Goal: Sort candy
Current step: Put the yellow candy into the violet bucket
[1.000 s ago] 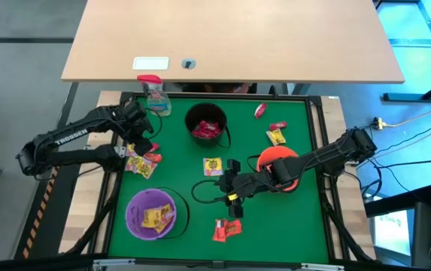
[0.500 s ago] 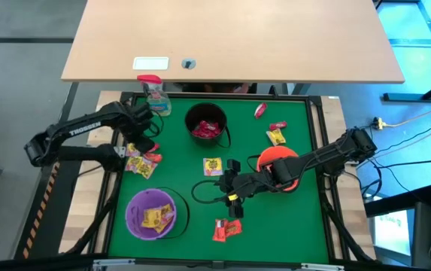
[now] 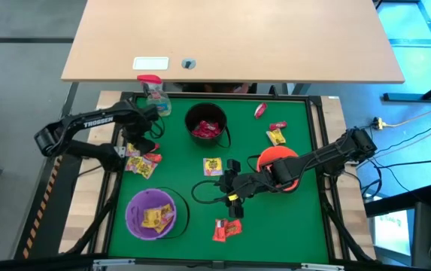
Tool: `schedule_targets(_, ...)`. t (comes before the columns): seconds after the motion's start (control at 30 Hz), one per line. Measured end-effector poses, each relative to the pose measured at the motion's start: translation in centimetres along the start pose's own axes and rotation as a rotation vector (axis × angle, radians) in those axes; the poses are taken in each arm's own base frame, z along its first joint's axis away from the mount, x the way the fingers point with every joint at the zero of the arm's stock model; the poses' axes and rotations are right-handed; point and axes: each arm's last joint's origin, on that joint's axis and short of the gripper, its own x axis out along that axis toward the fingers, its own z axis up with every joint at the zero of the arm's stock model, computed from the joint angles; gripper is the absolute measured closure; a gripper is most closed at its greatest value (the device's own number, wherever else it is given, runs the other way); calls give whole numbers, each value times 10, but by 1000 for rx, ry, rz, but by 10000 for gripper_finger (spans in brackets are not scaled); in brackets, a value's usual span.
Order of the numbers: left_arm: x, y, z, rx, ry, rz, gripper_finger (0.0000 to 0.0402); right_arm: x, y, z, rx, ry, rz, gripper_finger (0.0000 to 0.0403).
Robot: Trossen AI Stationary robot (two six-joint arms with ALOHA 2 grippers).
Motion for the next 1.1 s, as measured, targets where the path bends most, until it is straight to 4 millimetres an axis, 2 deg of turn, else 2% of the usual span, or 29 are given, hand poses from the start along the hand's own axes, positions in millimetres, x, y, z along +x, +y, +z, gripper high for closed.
schedule_targets(0.27, 8, 6, 10, 11, 39, -9, 250, 0, 0, 0, 1, 0, 0, 178)
schedule_targets(0.47, 9, 13, 18, -9, -4, -39, 250, 0, 0, 0, 2, -1, 0, 178)
schedule_targets(0.7, 10, 20, 19, -29, -4, -50, 250, 0, 0, 0, 6, -3, 0, 178)
schedule_targets(0.9, 11, 21, 19, -31, 7, -62, 250, 0, 0, 0, 7, -3, 0, 178)
schedule_targets(1.1, 20, 19, 25, -31, 80, -76, 250, 0, 0, 0, 8, -4, 0, 178)
